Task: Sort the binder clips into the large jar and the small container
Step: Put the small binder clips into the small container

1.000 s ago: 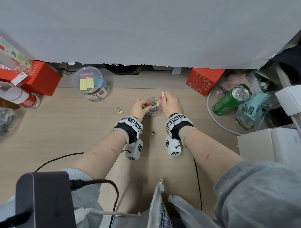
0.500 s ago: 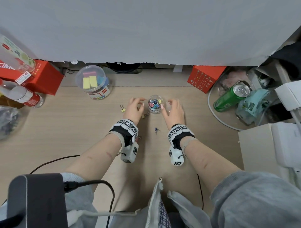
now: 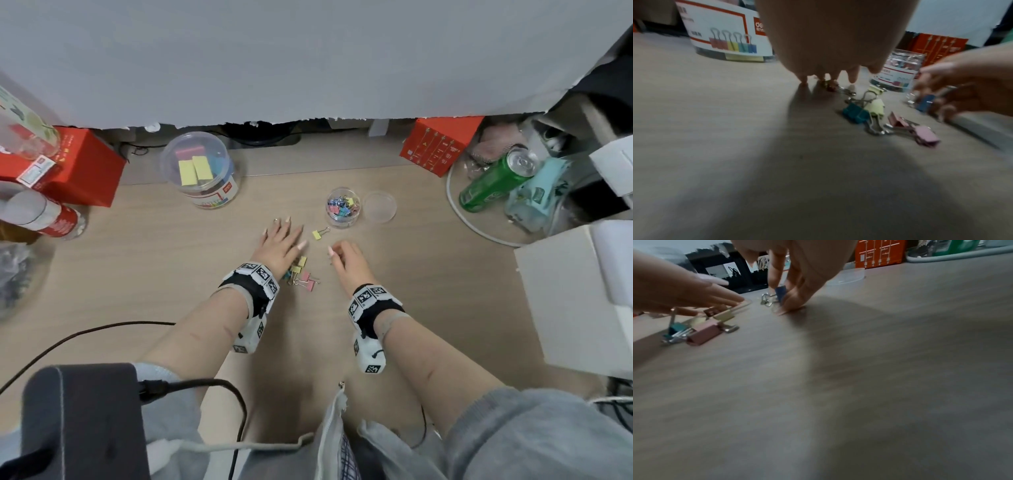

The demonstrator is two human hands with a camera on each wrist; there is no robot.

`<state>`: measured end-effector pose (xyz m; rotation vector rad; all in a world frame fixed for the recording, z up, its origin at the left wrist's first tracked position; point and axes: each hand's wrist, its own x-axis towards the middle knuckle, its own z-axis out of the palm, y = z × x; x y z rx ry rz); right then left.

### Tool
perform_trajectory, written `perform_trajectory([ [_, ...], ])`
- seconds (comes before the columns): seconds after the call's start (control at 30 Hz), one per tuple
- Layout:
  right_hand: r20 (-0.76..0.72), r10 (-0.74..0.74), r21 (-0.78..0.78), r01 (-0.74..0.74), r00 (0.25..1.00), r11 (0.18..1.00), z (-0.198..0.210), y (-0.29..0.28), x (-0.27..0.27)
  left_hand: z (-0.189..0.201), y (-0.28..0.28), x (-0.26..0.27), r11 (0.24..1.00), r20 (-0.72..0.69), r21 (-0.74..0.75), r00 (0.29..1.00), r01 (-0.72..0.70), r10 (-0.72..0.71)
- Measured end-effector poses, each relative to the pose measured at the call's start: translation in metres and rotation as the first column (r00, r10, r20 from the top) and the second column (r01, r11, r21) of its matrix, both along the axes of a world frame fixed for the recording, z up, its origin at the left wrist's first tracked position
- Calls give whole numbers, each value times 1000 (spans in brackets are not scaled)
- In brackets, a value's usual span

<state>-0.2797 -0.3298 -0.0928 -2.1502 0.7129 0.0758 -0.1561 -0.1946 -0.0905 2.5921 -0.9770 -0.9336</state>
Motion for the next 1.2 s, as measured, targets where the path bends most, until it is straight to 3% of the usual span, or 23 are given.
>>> perform_trajectory([
  [0.1, 70, -87, -17, 88, 994, 996, 3, 9, 12, 0, 15, -12, 983, -12, -129, 991, 128, -130],
  [0.27, -35, 47, -413, -57, 998, 909, 6, 15, 25, -3, 38, -14, 976, 31, -95, 980, 197, -195],
  [0.43, -243, 226, -282, -292, 943, 914, -11, 29, 26, -15, 44, -14, 958, 33, 33, 958, 284, -285],
  [0.5, -239, 298, -218, -350, 924, 911, -12, 35, 19, -15, 46, -18, 949, 16, 15, 948, 316, -316],
  [0.57, -178, 286, -199, -320, 941, 926, -8, 39, 9, -13, 49, -19, 952, -17, -57, 953, 301, -303],
  [0.7, -131, 57, -341, -99, 990, 935, 2, 45, -16, -4, 58, -7, 967, 36, -117, 974, 228, -225],
  [0.87, -292, 30, -532, -188, 956, 826, 5, 53, -27, 13, 52, 4, 964, 119, -42, 959, 264, -257],
  [0.97, -315, 39, -478, -194, 948, 857, -1, 60, -28, 8, 47, 5, 976, 46, -54, 977, 210, -208],
  [1.2, -191, 38, -330, -101, 981, 938, -6, 62, 2, -6, 28, 8, 973, -94, -207, 988, 104, -126],
])
